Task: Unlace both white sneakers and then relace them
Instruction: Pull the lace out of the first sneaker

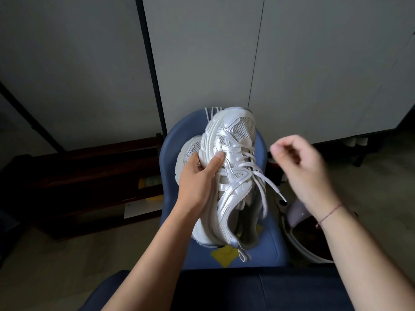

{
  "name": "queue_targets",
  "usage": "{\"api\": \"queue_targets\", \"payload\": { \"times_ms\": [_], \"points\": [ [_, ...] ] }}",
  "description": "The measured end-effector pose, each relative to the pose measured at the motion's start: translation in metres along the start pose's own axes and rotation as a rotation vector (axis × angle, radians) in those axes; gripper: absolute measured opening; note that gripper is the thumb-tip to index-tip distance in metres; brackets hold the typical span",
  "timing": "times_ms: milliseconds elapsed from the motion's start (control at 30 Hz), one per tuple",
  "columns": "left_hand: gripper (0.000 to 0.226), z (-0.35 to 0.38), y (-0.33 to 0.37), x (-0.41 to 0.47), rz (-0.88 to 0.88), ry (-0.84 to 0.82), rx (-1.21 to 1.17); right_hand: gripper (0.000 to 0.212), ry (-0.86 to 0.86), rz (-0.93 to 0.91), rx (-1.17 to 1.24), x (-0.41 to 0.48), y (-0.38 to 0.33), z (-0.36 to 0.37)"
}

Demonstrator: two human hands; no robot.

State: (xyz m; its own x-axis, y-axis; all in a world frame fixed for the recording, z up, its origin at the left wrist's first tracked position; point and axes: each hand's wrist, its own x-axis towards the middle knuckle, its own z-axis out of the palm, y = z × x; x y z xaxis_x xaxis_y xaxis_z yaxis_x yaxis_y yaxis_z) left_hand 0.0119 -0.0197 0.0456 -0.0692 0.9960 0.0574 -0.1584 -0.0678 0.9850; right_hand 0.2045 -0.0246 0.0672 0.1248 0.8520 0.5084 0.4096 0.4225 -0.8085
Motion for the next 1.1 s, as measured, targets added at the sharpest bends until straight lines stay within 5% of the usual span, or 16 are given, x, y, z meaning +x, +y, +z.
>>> {"api": "queue_targets", "payload": {
  "times_ms": [133,267,367,500,667,867,1000,1100],
  "points": [
    [0.049,0.003,-0.001,-0.001,0.037,-0.03,0.068,0.033,-0.116,-0.219,-0.257,-0.007,-0.005,0.021],
    [0.049,0.002,-0.002,-0.002,0.029,-0.026,0.08,0.031,-0.149,-0.248,-0.274,-0.008,-0.005,0.025],
    [0.038,0.0,-0.003,-0.001,0.005,-0.023,0.054,0.02,-0.141,-0.086,0.006,-0.006,-0.013,0.018],
    [0.027,-0.003,0.0,0.001,-0.006,0.012,-0.008,0.025,0.222,0.145,0.509,0.005,-0.01,-0.009],
    [0.027,0.002,0.0,-0.002,0.008,-0.007,0.018,0.008,-0.015,0.057,0.023,-0.002,-0.001,0.001],
    [0.046,0.003,-0.001,-0.002,0.041,0.005,0.087,0.034,-0.129,-0.233,-0.389,-0.008,-0.005,0.025],
    [0.036,0.0,-0.003,-0.001,0.034,0.015,0.103,0.027,-0.227,-0.058,-0.18,-0.007,-0.004,0.027],
    [0.034,0.002,-0.004,-0.002,0.021,-0.015,0.057,0.021,-0.283,0.237,0.472,-0.012,-0.01,0.027]
  ]
}}
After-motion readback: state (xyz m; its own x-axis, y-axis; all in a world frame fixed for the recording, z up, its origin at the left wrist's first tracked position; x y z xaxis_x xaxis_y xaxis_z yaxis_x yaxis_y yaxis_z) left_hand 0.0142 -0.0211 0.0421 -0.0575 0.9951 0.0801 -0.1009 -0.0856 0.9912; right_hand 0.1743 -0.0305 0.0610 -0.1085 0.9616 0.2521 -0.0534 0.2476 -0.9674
